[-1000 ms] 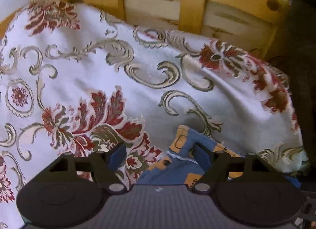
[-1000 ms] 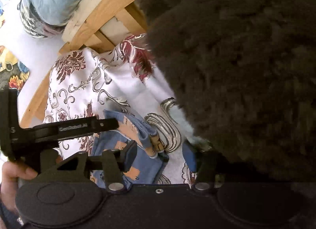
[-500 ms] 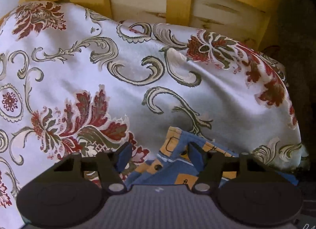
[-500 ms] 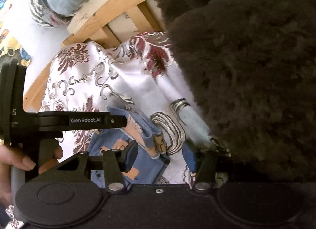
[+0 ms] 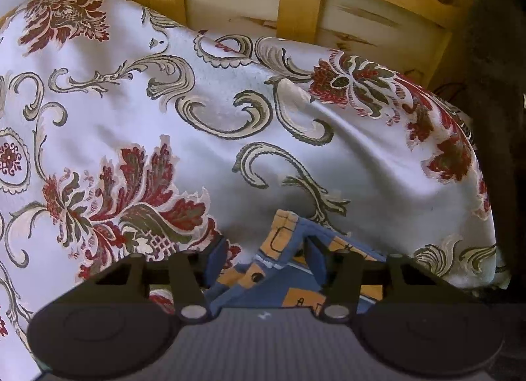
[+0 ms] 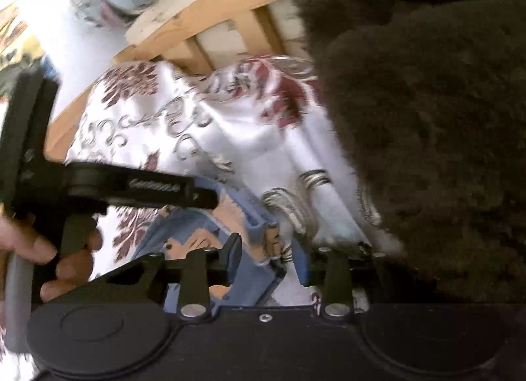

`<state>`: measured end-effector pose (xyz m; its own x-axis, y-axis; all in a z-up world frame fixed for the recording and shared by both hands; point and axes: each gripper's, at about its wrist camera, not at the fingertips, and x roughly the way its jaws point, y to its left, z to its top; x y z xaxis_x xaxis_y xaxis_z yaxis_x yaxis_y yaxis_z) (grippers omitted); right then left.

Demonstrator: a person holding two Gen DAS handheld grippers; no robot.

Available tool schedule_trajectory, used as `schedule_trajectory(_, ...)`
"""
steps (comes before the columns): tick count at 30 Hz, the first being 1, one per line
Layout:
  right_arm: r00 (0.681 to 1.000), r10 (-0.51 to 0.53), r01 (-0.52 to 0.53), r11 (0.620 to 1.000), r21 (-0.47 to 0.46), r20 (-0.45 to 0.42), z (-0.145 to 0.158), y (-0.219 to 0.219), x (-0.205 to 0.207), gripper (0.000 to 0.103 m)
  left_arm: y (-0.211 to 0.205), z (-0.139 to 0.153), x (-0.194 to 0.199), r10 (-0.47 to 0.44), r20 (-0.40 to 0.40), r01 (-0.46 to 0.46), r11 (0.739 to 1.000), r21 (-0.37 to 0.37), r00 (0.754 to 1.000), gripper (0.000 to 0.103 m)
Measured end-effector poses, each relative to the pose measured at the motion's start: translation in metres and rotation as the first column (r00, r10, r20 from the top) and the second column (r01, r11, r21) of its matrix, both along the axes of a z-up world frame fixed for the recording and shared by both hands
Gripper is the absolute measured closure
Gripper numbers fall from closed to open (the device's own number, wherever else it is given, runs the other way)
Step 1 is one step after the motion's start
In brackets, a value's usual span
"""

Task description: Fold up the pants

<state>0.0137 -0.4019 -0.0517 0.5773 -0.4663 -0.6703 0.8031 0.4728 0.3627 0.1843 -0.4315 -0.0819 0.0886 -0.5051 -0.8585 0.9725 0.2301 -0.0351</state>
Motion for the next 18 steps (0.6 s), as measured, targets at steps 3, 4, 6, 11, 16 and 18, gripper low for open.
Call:
schedule_trajectory(3,1.000,0.003,-0.003,1.000,-0.024,-0.014,0.001,0.000,0.004,0.066,0.000,0.000,0.002,0.002,-0.008,-0.002,1.000,-0.002,1.000,0.047)
schedule_trajectory(4,1.000,-0.003,0.003,1.000,-0.018,-0.010,0.000,-0.002,0.002,0.066,0.000,-0.001,0.002,0.002,-0.008,-0.002,1.000,-0.002,1.000,0.047)
schedule_trajectory(6,1.000,-0.008,0.008,1.000,-0.009,-0.003,-0.002,-0.007,0.003,0.069,0.000,-0.001,0.002,0.003,-0.009,-0.003,1.000,-0.002,1.000,0.047)
schedule_trajectory(11,0.999,0.025,-0.026,0.999,-0.035,-0.031,-0.002,-0.006,0.012,0.087,-0.001,-0.002,0.003,0.016,-0.016,-0.017,1.000,-0.003,1.000,0.050)
schedule_trajectory(16,0.997,0.064,-0.068,0.994,-0.082,-0.052,0.001,0.002,0.014,0.091,0.004,0.003,0.006,0.059,-0.052,-0.060,0.998,-0.008,0.997,0.050)
schedule_trajectory(18,0.992,0.104,-0.112,0.985,-0.127,-0.074,0.005,0.011,0.017,0.091,0.013,0.010,0.011,0.098,-0.088,-0.099,0.995,-0.010,0.991,0.042)
